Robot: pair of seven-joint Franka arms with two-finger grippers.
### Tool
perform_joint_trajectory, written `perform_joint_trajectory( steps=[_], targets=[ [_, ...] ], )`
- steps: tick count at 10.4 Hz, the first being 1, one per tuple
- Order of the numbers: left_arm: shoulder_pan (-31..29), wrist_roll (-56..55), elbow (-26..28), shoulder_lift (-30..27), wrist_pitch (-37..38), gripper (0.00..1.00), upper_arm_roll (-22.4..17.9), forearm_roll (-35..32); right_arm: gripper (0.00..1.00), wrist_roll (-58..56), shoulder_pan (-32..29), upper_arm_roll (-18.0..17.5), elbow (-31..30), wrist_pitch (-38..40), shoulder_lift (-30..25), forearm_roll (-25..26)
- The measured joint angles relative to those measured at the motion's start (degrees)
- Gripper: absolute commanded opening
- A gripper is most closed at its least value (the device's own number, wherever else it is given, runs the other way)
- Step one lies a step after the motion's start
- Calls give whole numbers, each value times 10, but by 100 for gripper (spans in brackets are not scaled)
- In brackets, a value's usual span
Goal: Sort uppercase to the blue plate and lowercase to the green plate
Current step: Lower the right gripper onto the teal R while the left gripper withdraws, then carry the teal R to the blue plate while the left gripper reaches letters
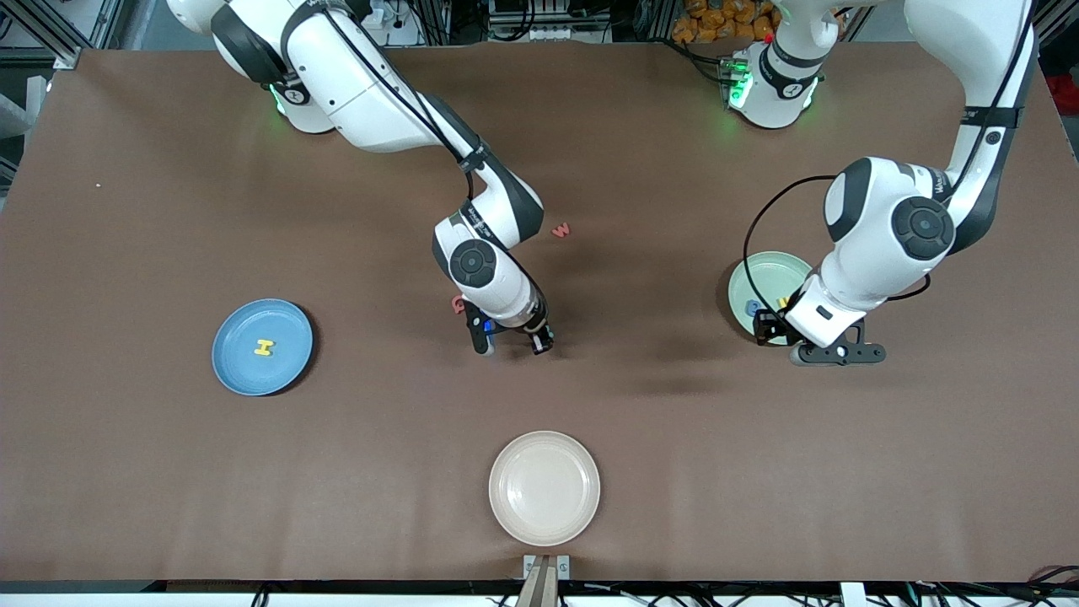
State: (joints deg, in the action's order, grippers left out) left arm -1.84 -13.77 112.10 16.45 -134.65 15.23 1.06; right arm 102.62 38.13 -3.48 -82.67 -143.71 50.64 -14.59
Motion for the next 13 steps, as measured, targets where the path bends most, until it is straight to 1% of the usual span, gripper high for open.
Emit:
perform_joint_trajectory(
  steps=[4, 6, 7, 9, 11, 12, 13],
  targets=[
    [1, -45, -26, 0, 2, 53, 7, 29, 0, 1, -3, 2, 5, -6, -1, 1],
    [11, -98, -35, 0, 2, 53, 20, 31, 0, -3, -23, 6, 11, 18, -15, 5],
    [23, -129, -40, 0, 3, 53, 22, 31, 0, -15, -42, 10, 12, 50, -27, 9],
    [61, -186, -42, 0, 4, 53, 25, 31, 0, -69, -88, 24, 12, 139, -59, 14],
    [112, -244, -44, 3, 4, 53, 25, 32, 0, -143, -135, 41, 10, 237, -88, 21],
    [141, -281, -50, 9, 4, 53, 24, 32, 0, -184, -157, 50, 0, 272, -102, 35],
    [168, -315, -56, 18, 4, 53, 24, 31, 0, -225, -178, 56, -21, 290, -119, 56]
  ],
)
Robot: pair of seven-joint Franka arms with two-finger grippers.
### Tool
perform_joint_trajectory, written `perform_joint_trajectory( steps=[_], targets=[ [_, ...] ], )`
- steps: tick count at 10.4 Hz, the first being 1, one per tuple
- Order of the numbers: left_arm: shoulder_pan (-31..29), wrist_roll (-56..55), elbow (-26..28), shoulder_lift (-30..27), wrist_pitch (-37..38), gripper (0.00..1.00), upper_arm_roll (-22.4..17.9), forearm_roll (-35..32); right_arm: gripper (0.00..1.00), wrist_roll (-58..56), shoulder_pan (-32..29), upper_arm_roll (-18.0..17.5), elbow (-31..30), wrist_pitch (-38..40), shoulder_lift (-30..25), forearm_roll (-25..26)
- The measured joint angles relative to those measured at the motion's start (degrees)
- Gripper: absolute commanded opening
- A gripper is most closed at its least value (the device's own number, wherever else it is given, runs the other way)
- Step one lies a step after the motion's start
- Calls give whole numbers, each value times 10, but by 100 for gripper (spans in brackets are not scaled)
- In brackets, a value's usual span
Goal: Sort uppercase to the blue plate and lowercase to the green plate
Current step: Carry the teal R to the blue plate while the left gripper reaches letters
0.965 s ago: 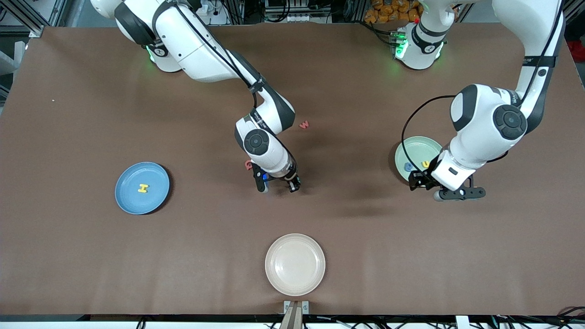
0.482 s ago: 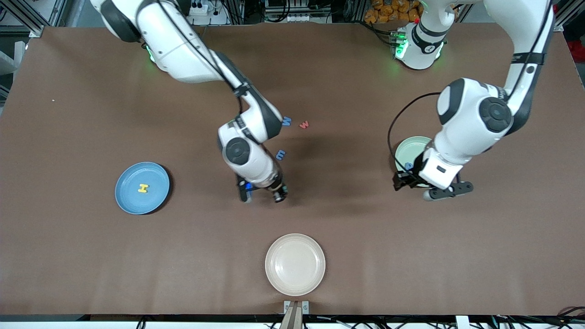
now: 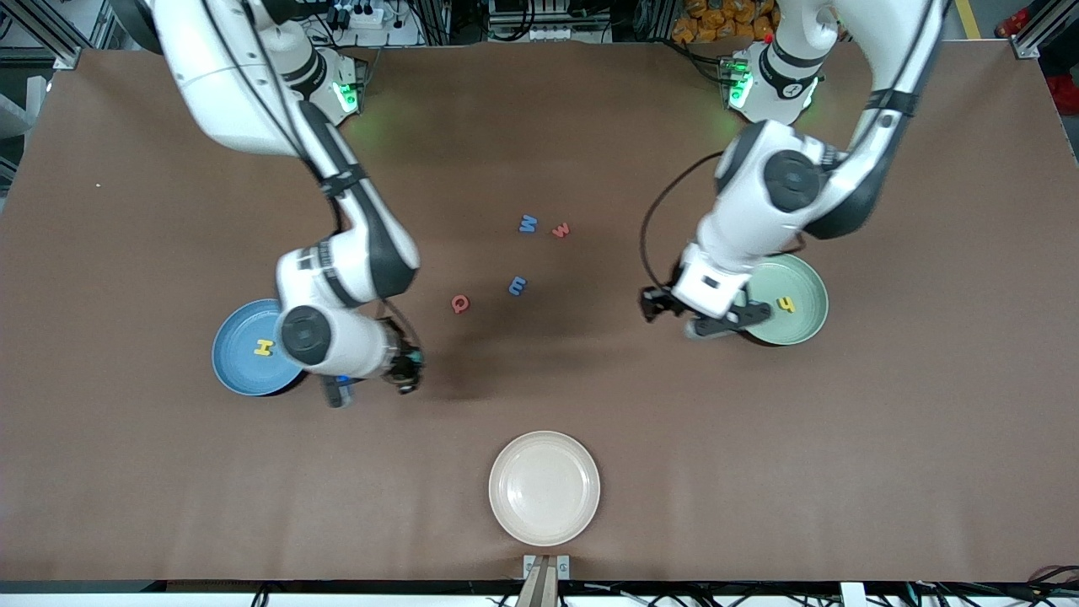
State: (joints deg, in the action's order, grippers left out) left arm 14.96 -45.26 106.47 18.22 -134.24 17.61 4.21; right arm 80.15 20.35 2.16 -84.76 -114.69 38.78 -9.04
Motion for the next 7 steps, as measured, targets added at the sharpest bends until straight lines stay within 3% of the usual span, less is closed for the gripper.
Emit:
perform_joint_trajectory(
  steps=[3, 6, 7],
  targets=[
    [62, -81, -7, 24, 0, 52, -6, -23, 0, -129, -61, 20, -102, 8, -55, 62],
    [149, -182, -14, 64, -27, 52, -49, -59, 0, -214, -114, 36, -160, 6, -71, 101],
    [176, -209, -23, 82, -36, 52, -64, -60, 16, -229, -128, 37, -168, 5, -71, 111]
  ],
)
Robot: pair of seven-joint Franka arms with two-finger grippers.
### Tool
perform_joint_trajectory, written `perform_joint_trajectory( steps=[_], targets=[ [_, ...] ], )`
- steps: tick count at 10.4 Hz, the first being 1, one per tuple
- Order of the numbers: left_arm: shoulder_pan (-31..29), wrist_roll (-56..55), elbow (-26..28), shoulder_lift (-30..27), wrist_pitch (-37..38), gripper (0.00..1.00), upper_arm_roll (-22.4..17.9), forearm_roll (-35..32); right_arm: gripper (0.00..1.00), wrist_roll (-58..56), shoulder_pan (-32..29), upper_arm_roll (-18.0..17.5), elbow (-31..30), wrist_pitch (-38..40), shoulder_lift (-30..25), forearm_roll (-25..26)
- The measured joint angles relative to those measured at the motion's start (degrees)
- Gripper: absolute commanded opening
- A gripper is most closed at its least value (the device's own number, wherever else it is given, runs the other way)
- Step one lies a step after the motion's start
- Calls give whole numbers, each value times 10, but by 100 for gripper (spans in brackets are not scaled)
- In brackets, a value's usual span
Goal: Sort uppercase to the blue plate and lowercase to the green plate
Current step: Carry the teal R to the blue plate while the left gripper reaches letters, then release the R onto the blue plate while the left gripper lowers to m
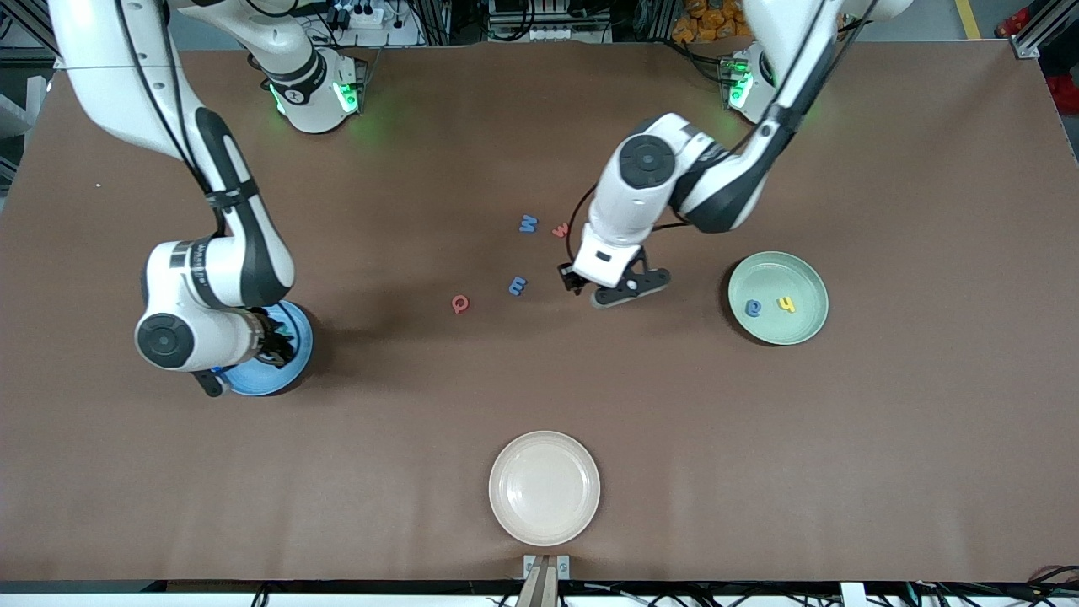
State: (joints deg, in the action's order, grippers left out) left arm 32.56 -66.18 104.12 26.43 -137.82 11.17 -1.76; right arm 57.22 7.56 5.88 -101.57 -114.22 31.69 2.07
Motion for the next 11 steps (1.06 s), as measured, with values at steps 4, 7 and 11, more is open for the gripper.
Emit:
perform_joint_trajectory(
  steps=[4, 7, 11],
  targets=[
    [73, -84, -55, 65, -3, 52, -52, -20, 100, -13, -7, -2, -2, -4, -3, 4],
    [129, -155, -101, 121, -3, 52, -100, -21, 100, -13, -4, -3, -2, -5, -12, 4],
    [167, -265, -155, 169, -3, 52, -131, -20, 100, -13, 4, -6, 10, -15, -15, 4]
  ],
)
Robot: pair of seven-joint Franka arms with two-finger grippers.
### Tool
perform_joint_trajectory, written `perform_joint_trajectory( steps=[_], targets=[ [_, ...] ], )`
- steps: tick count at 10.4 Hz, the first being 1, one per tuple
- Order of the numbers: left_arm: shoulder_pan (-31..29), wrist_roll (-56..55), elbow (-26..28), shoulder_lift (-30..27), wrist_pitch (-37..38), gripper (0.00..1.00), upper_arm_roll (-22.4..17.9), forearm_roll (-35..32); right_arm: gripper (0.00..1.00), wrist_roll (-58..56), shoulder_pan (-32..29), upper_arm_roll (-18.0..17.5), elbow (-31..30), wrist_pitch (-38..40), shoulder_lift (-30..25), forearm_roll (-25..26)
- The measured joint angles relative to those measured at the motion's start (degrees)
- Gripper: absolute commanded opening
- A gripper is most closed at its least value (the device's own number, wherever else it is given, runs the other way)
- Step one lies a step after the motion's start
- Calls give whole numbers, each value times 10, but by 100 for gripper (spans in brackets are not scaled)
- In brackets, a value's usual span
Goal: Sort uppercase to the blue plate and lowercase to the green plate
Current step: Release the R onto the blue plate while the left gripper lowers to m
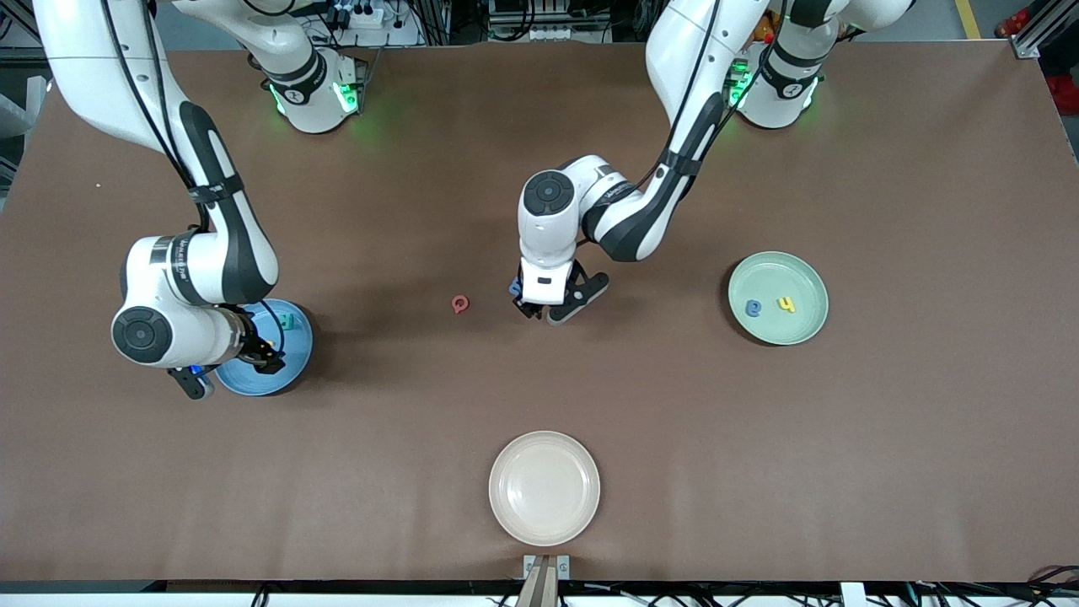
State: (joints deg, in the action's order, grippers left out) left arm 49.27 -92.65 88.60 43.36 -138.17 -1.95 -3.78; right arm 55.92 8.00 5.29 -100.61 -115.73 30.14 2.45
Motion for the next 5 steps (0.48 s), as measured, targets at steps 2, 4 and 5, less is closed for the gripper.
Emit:
perform_joint_trajectory(
  steps=[2, 4, 5],
  targets=[
    [6, -36, -6, 4, 0, 52, 0, 31, 100, 1, 12, -1, 4, 0, 0, 0],
    [14, -39, -7, 5, 3, 52, 0, 79, 100, 0, 15, -1, 7, -2, 0, 0],
    [18, -42, -7, 9, 9, 51, -1, 91, 100, 0, 15, 0, 12, -2, 0, 0]
  ],
)
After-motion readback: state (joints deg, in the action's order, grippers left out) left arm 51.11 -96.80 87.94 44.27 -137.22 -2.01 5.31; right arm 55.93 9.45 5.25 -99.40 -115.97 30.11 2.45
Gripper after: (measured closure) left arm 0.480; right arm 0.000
